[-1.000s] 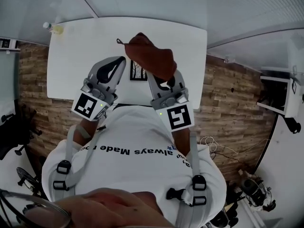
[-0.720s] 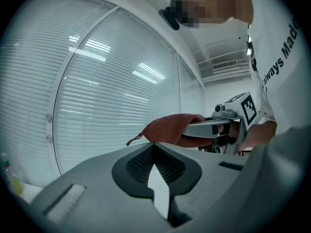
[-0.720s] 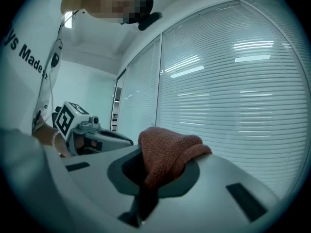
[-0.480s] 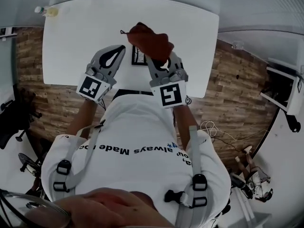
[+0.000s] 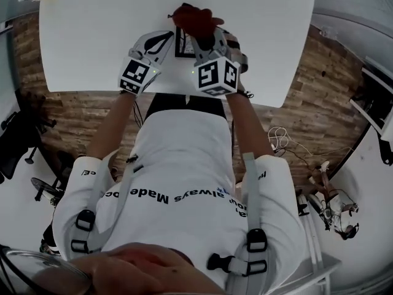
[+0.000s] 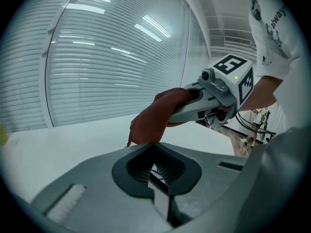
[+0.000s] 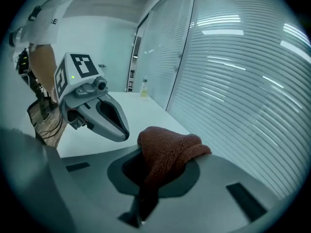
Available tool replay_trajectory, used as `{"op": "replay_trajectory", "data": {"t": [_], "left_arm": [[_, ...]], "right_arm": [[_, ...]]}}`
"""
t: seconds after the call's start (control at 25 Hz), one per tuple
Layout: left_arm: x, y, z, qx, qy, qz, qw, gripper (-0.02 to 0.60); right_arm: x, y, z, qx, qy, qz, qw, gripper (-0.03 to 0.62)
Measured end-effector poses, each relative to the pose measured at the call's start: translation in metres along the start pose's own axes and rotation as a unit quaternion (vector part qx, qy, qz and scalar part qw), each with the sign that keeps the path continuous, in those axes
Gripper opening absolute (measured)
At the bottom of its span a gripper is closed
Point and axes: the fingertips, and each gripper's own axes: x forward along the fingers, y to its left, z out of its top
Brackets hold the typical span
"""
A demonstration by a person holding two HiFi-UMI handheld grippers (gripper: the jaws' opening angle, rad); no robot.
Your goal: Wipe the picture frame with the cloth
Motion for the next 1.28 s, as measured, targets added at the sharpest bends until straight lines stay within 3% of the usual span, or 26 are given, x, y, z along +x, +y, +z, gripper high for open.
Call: {"op": "replay_trajectory", "data": {"t": [0.24, 0.48, 0.88, 1.28], "left_arm": [[0.026, -0.005, -0.051, 0.000, 0.056, -0.016, 0.9983, 0.002], [0.040, -0.010, -0.070, 0.000, 0.085, -0.025, 0.9961, 0.002], [0.038, -0.012, -0.071, 0.003, 0.085, -0.031, 0.9959, 0.002], [0.038, -0.009, -0.074, 0.003, 0.083, -0.027, 0.9962, 0.002]], "right_arm": [[0.039, 0.019, -0.038, -0.021, 0.052, 0.034, 0.998, 0.019], [0.065, 0.025, -0.062, -0.050, 0.097, 0.069, 0.992, 0.018], [0.065, 0.048, -0.073, -0.088, 0.138, 0.116, 0.980, 0.018], [0.032, 0.103, -0.087, -0.055, 0.154, 0.184, 0.969, 0.018]]}}
